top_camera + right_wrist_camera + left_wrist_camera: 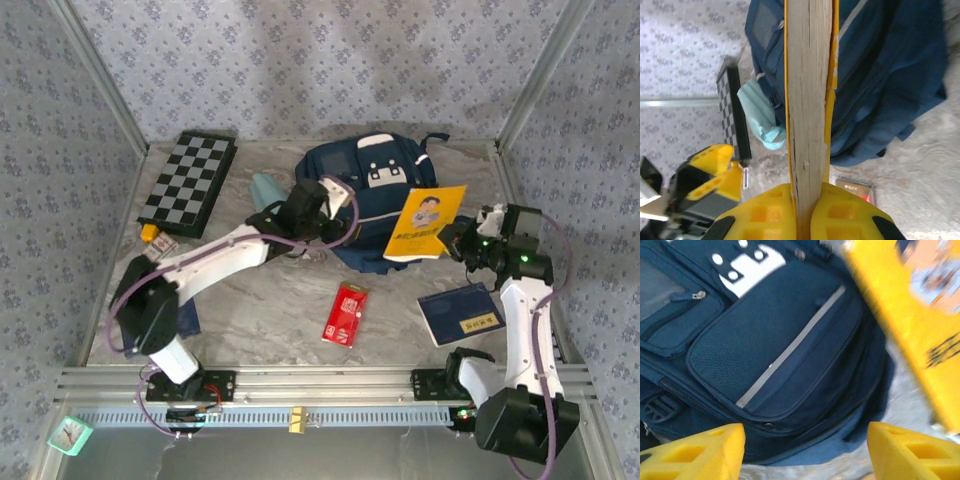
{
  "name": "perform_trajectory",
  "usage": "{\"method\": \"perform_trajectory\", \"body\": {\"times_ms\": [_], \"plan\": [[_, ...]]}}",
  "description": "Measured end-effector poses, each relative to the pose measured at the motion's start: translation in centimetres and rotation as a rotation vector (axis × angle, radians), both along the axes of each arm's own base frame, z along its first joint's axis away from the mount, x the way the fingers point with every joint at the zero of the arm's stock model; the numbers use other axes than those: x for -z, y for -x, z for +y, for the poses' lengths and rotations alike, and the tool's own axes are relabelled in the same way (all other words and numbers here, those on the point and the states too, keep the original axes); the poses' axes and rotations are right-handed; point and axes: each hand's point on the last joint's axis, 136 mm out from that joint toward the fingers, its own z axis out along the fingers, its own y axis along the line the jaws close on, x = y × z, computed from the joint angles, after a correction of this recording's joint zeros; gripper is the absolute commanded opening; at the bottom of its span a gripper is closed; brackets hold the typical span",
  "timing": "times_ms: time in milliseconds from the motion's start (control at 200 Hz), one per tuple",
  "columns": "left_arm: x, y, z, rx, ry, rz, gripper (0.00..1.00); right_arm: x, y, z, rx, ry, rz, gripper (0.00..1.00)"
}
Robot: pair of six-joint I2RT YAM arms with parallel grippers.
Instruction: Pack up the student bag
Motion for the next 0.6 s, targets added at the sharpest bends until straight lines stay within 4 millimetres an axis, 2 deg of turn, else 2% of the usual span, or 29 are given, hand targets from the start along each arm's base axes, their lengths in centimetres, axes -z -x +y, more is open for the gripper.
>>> {"method": "perform_trajectory", "body": {"times_ms": [100,200,600], "plan": [[3.0,-1.0,-1.2,0.075,-0.118,-0.013,0.72,0.1,0.0,-1.6,0.054,-0.005,0.007,0.0],[5.0,-1.8,-2.5,0.138,-0.193,-0.023,0.75,0.1,0.1,-2.3,0.072,-0.006,0.002,0.0],[8.7,-3.4,-7.8,0.309,-0.297,-0.03,0.82,0.2,-0.3,-2.8,0.066,-0.023,-0.004,0.0]]}}
